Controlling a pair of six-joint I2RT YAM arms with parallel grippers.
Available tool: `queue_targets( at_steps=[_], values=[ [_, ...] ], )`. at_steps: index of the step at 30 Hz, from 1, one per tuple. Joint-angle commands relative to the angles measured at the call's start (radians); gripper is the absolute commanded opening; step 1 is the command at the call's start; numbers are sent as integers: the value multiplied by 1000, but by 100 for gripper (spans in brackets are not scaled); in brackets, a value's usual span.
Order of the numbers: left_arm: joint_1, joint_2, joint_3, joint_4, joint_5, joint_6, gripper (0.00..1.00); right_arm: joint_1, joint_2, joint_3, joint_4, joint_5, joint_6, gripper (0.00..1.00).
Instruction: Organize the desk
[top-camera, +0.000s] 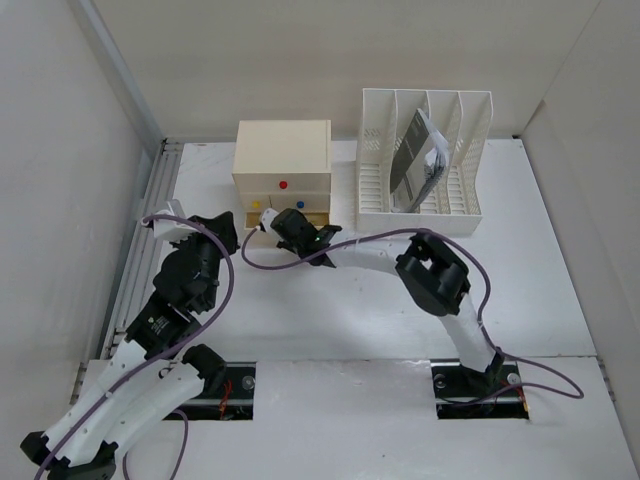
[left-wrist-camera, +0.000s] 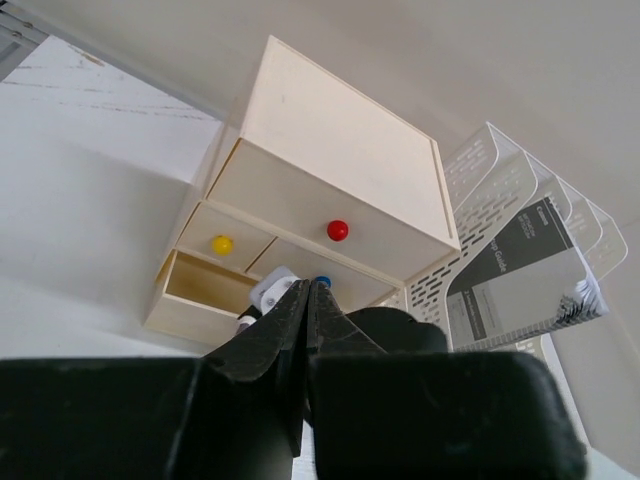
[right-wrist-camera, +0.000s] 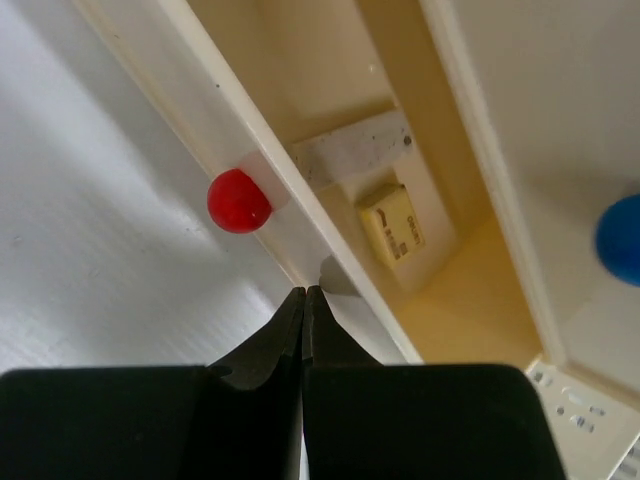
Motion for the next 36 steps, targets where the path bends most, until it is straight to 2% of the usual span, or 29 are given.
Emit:
queue_targets(
  at_steps=[1,4,7,14,25,29,32,33,36],
  values=[
    [-4,0,-6,20,-12,-8,0,-33,28,69,179,312,26,0],
    [-4,0,-6,20,-12,-8,0,-24,39,54,249,364,26,0],
    [-4,0,-6,20,-12,-8,0,-24,21,28,274,341,15,0],
    [-4,9,-6,29,-12,-8,0,-24,-33,3,290,53,-3,0],
    [-4,9,-6,29,-12,2,0,-24,19,46,299,95,-3,0],
    [-4,9,-6,29,-12,2,0,-24,37,46,331,204,-12,0],
    [-4,9,-6,29,-12,2,0,-24,37,46,340,230,-22,0],
    [-4,9,-6,29,-12,2,0,-24,22,37,340,218,-22,0],
    [-4,9,-6,29,-12,2,0,-24,-36,-15,296,32,-66,0]
  ],
)
